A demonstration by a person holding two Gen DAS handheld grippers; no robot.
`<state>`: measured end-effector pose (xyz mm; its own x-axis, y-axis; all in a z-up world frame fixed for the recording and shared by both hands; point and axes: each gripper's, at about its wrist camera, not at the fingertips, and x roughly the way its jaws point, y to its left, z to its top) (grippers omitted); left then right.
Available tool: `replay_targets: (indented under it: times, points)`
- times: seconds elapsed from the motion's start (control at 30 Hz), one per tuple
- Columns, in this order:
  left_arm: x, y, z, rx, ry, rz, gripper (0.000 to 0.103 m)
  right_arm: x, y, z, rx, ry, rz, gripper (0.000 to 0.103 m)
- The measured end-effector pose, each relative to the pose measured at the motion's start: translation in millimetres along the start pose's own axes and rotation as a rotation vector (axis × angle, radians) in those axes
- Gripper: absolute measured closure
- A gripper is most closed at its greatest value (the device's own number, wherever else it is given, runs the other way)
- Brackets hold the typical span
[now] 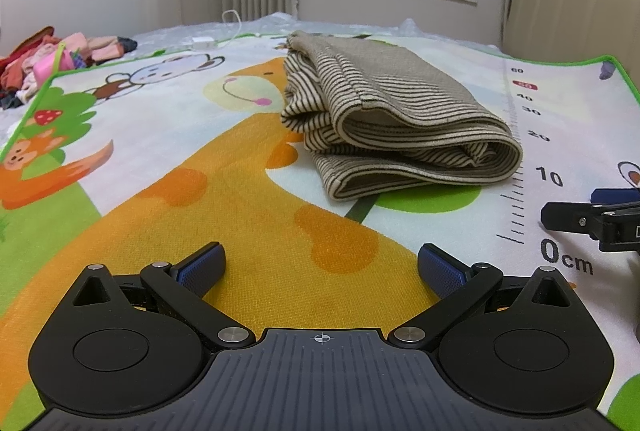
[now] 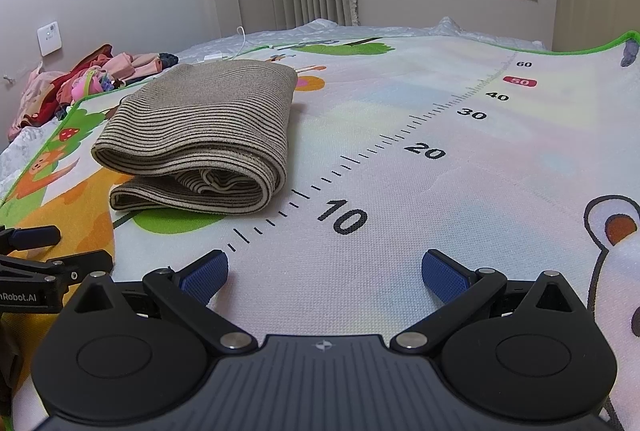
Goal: Fold clothes
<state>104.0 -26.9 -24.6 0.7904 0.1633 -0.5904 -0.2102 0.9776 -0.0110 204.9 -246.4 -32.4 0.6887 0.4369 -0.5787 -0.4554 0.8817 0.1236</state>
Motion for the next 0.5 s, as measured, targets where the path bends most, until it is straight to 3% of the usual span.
replay_targets:
  times: [0.5]
  points:
    - [-1.0,-2.6,2.5,-0.027,0.026,0.028,0.0,0.4,-1.2,0.0,0.005,0.0,0.003,0.0]
